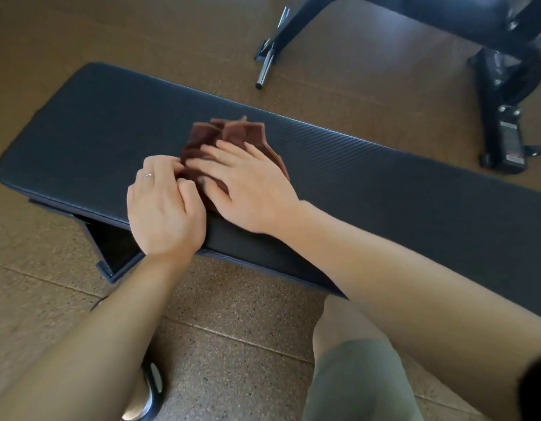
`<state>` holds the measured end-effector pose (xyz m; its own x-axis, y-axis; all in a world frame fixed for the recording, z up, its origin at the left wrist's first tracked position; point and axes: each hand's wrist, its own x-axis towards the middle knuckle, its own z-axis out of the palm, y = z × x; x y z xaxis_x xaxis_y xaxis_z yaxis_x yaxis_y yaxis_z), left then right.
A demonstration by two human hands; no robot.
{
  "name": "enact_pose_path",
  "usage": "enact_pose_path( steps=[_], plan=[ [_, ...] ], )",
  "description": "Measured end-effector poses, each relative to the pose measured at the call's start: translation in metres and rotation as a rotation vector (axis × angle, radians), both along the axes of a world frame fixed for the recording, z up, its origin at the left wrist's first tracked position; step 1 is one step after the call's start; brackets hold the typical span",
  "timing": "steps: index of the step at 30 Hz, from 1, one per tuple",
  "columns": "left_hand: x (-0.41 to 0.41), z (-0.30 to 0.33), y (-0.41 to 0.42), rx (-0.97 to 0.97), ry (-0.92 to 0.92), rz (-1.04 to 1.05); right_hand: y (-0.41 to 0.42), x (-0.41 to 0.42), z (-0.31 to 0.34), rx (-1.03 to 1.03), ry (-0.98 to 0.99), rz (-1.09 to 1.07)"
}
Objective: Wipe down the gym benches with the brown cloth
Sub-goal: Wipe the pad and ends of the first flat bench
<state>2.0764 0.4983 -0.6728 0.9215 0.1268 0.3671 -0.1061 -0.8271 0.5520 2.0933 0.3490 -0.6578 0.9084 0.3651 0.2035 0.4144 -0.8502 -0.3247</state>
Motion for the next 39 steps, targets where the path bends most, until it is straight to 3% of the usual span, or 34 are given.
enact_pose_path(
  steps=[7,14,17,23,27,31,36,39],
  plan=[
    [0.003,0.001,-0.001,0.080,0.003,-0.006,-0.004,0.059,0.003,-0.061,0.082,-0.199],
    [0.001,0.001,-0.003,0.086,0.011,-0.002,-0.106,-0.061,0.006,-0.051,0.161,-0.467],
    [0.000,0.001,-0.005,0.088,0.023,0.007,-0.097,-0.057,0.008,-0.067,0.183,-0.436],
    [0.002,0.001,-0.006,0.108,0.032,0.023,-0.066,0.062,0.003,-0.086,0.154,-0.331],
    [0.003,0.003,-0.005,0.129,0.042,0.029,-0.019,0.094,0.006,-0.075,0.136,-0.240],
    [0.003,0.005,-0.005,0.131,0.042,0.044,-0.059,0.064,0.004,-0.052,0.106,-0.222],
    [0.001,0.007,-0.009,0.135,0.091,0.050,-0.174,-0.017,0.010,-0.021,0.154,-0.469],
    [0.001,0.007,-0.008,0.151,0.103,0.044,-0.173,-0.022,0.012,-0.053,0.153,-0.586]
  ],
)
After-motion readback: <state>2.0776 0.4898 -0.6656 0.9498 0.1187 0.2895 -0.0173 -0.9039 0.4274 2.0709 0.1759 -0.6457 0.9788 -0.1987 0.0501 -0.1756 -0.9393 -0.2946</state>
